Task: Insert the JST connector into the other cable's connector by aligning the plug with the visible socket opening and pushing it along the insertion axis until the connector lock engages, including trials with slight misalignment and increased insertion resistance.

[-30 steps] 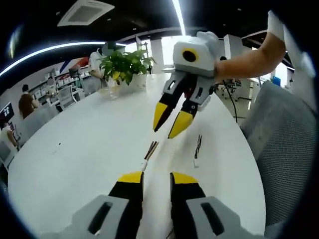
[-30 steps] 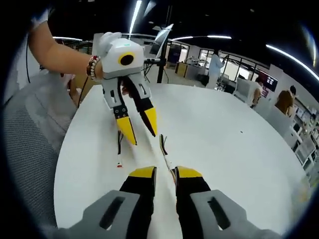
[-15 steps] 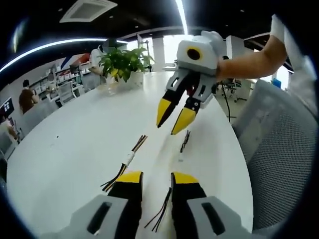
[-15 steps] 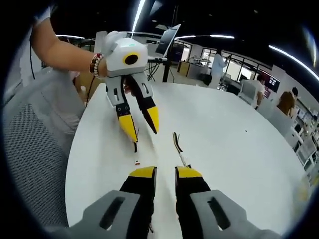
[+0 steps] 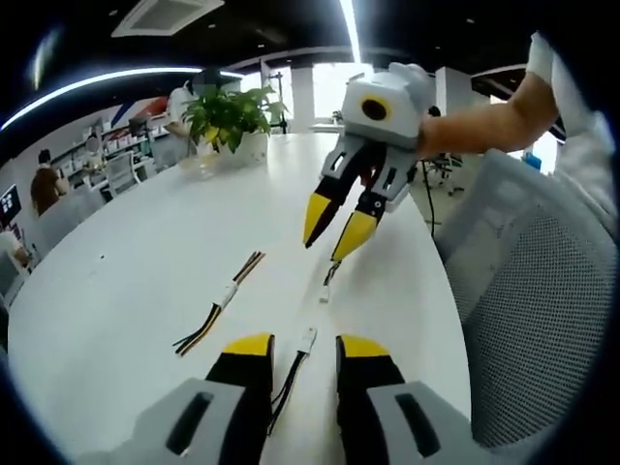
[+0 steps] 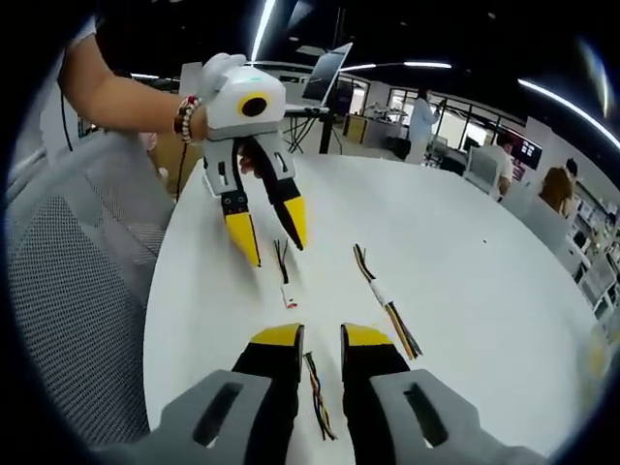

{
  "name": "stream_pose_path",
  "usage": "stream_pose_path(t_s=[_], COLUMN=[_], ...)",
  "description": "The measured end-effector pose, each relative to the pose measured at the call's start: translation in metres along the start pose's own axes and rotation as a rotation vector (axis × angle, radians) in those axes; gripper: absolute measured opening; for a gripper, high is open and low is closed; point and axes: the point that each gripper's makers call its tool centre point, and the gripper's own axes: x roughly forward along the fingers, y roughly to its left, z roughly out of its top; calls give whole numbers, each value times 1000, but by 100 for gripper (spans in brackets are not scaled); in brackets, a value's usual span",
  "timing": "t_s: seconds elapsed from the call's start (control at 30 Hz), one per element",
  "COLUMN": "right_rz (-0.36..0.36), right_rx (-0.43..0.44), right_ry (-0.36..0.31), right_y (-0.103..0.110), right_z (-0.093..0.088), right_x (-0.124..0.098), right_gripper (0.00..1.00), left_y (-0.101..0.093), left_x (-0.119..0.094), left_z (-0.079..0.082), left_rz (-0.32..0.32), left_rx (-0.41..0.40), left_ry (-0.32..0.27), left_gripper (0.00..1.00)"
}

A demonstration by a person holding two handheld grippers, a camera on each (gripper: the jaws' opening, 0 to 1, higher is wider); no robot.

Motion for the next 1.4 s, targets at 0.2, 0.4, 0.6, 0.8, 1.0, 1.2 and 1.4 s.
stream_pose_path(t_s=[0.2,0.4,0.6,0.8,1.0,1.2,1.4], right_rz=[9,20,8,25,21,23,20], right_rx=[26,37,69,69,79,79,78], right_ry=[20,45,40,47,49,47,39], right_y=[5,7,4,11,10,9,9], right_z=[-11,-20,-25,-28,-32,-34,-33], right_x=[7,14,18,23,23,23,24], right_gripper=[14,14,12,10,8,7,6], left_y=[4,5,3,4,5,0,3], left_x=[3,10,18,20,21,28,29], left_z=[-10,-9,-15,-19,-19,-21,-20], left_rz=[15,16,8,11,15,-1,12], left_rx=[-28,-51,-75,-88,-116,-114,-123], left_ry=[-24,-51,-59,-59,-72,-63,-77], left_gripper=[19,21,20,19,15,14,8])
